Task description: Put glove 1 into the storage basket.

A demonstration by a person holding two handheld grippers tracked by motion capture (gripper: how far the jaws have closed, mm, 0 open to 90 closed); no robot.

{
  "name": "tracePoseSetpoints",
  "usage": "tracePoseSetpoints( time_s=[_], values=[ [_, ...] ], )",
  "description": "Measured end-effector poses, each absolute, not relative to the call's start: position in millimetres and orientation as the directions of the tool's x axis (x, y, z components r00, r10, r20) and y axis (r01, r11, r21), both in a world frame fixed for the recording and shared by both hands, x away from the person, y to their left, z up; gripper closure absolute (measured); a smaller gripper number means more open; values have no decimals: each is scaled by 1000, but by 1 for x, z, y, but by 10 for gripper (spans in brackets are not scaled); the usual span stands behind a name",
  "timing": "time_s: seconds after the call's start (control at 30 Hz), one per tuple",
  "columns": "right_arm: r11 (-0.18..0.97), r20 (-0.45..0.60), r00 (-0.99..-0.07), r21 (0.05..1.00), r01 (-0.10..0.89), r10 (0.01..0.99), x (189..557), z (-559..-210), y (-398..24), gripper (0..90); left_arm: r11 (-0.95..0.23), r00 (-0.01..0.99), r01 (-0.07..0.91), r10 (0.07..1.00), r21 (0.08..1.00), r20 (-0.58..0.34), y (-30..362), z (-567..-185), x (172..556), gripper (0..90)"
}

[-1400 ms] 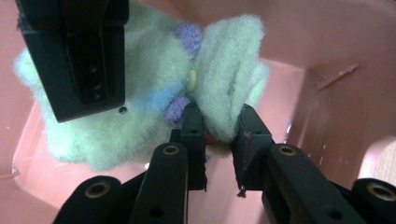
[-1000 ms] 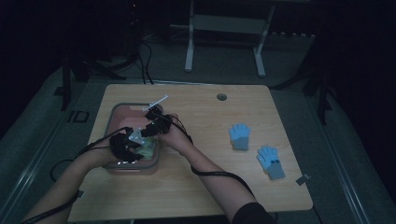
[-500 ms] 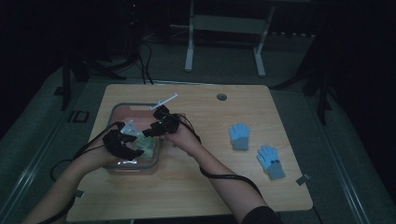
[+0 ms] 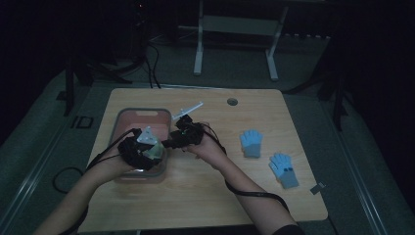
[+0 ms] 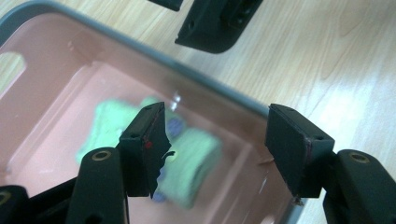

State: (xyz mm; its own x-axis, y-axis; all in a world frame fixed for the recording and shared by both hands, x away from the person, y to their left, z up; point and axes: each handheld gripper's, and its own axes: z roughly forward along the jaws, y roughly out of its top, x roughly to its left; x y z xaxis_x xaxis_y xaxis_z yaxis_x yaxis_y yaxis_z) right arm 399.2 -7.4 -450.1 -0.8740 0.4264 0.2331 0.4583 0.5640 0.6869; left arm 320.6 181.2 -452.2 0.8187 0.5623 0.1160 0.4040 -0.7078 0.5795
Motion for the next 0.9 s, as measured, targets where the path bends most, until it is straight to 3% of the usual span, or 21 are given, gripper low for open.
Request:
tracePoseSetpoints(
  time_s=[0.27, 0.4, 0.47, 0.6, 0.83, 0.9],
  values=[
    [535, 227, -859, 702, 471, 458, 395, -450, -52, 396, -720, 859, 363, 504, 591, 86, 149, -452, 315, 357],
    [526, 228, -852, 703, 479, 471, 394, -452, -67, 369, -719, 865, 366, 498, 591, 70, 142, -453, 314, 266],
    [514, 241, -840, 699, 497, 486, 393, -454, -81, 319, -731, 874, 351, 480, 585, 75, 129, -459, 312, 160],
    [523, 246, -843, 692, 498, 478, 391, -458, -97, 239, -729, 885, 340, 461, 594, 60, 116, -464, 308, 101],
    [532, 246, -847, 687, 495, 471, 389, -466, -114, 181, -727, 900, 325, 435, 605, 39, 100, -472, 302, 94],
    [526, 250, -835, 680, 512, 490, 388, -470, -125, 211, -721, 901, 303, 429, 623, 59, 95, -476, 298, 94]
  ],
)
